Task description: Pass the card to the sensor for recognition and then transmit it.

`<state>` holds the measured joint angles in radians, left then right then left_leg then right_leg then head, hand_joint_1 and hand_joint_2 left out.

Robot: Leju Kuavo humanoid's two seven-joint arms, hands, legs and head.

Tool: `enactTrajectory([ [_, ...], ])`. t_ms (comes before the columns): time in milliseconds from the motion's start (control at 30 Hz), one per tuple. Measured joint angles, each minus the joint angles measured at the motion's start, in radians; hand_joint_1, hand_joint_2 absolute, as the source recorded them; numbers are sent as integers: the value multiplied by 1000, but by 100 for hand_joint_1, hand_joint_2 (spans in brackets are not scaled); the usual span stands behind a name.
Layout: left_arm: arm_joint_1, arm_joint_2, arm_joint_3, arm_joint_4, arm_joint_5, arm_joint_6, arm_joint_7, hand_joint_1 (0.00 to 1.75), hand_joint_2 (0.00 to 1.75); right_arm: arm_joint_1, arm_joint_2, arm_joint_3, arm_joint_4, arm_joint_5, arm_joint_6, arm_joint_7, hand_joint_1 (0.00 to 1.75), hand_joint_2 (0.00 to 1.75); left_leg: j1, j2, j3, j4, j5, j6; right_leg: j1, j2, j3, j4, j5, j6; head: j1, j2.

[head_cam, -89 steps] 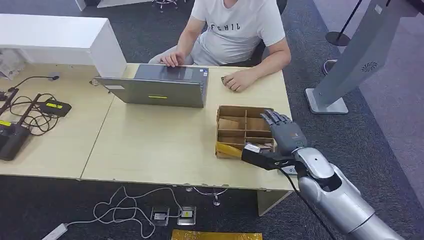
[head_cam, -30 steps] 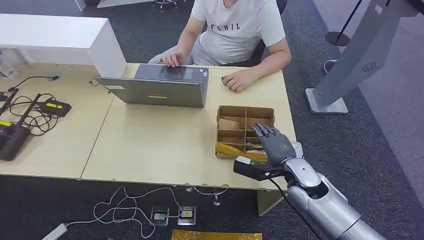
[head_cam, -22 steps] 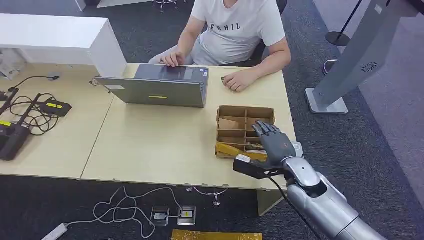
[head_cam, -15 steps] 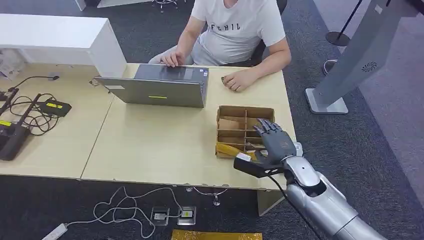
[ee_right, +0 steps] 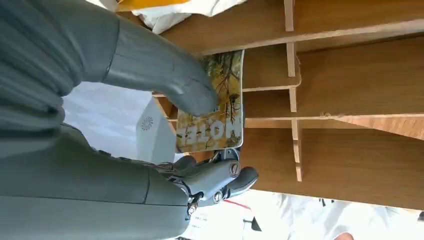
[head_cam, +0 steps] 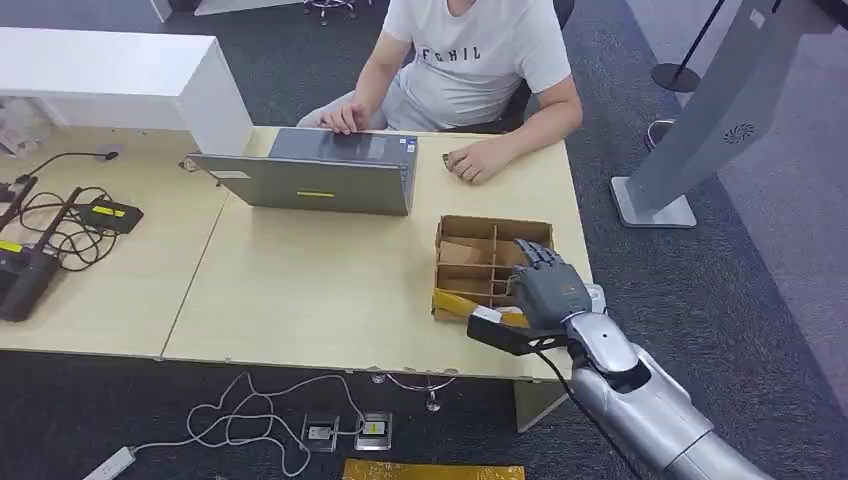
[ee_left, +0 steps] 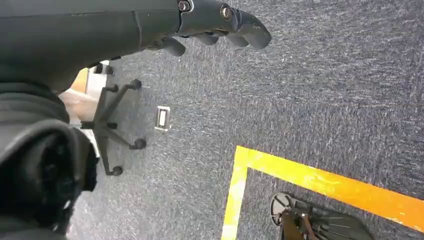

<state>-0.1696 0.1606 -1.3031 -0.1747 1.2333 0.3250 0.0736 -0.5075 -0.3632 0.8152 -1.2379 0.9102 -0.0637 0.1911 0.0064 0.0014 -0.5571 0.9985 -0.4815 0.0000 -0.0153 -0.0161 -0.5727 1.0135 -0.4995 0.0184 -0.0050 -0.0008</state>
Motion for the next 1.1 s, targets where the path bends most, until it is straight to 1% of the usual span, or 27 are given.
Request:
enactTrajectory([
  [300, 0, 0, 0, 0, 0, 0, 0, 0, 0, -1, 3, 0, 5, 1, 3, 0, 175, 175, 0, 0, 0, 0, 0, 0, 0, 0, 0, 0, 0, 0, 0, 0],
  [700, 0, 0, 0, 0, 2, -1, 0, 0, 0, -6, 10, -1, 5, 12, 40, 20, 175, 175, 0, 0, 0, 0, 0, 0, 0, 0, 0, 0, 0, 0, 0, 0],
  [867, 0, 0, 0, 0, 2, -1, 0, 0, 0, -6, 11, -3, 4, 27, 20, 21, 175, 175, 0, 0, 0, 0, 0, 0, 0, 0, 0, 0, 0, 0, 0, 0],
  [1100, -1, 0, 0, 0, 2, -1, 0, 0, 0, -10, 12, -5, 4, 32, 18, 21, 175, 175, 0, 0, 0, 0, 0, 0, 0, 0, 0, 0, 0, 0, 0, 0],
])
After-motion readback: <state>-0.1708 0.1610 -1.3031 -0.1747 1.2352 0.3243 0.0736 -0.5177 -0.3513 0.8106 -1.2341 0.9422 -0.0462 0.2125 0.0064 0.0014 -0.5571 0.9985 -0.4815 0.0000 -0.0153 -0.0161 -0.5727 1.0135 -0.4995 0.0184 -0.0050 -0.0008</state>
